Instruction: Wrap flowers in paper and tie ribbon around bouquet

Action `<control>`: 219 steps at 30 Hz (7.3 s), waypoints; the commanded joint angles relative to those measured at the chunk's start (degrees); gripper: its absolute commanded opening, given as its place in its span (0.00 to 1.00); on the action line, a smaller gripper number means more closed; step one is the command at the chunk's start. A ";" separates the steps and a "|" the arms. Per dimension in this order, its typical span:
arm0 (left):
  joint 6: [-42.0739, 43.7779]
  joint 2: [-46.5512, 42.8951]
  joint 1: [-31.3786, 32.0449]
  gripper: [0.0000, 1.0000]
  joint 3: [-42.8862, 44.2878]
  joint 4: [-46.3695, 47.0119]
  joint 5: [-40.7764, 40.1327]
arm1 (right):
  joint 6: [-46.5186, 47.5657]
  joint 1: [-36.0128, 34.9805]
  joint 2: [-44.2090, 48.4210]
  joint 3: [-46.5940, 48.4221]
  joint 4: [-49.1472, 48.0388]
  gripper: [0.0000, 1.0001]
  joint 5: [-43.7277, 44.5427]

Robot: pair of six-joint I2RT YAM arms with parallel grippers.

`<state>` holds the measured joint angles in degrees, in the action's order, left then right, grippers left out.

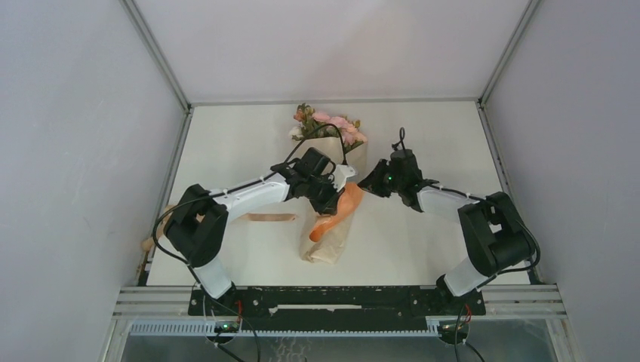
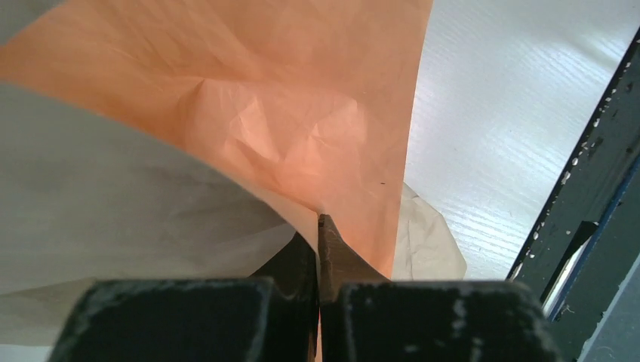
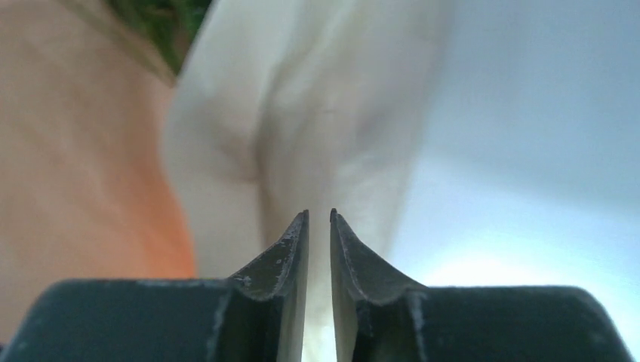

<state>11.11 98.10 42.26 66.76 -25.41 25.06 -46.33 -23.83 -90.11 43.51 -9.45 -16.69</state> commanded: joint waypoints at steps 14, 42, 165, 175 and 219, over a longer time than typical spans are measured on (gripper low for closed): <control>4.68 3.71 6.23 0.00 6.80 -1.62 -5.93 | -1.92 0.88 -15.11 -2.99 -15.36 0.30 -12.74; 11.66 11.78 10.82 0.01 6.80 -0.68 -19.36 | 19.09 11.65 13.18 5.12 6.29 0.62 -19.17; 21.12 10.78 20.05 0.32 -3.39 -2.83 -23.02 | 10.36 9.03 -8.50 2.64 1.74 1.00 -9.70; 21.64 10.25 20.06 0.34 -3.87 -3.17 -23.62 | -2.04 8.04 -19.69 -1.05 -15.95 0.95 -16.13; 56.86 -1.10 -35.86 0.82 -11.02 -15.95 -24.88 | 1.68 8.74 -11.94 -0.97 -14.40 0.00 -18.63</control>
<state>66.50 96.33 6.57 56.58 -43.11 0.75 -46.19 -15.14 -104.33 41.30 -24.82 -35.44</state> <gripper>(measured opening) 0.889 0.006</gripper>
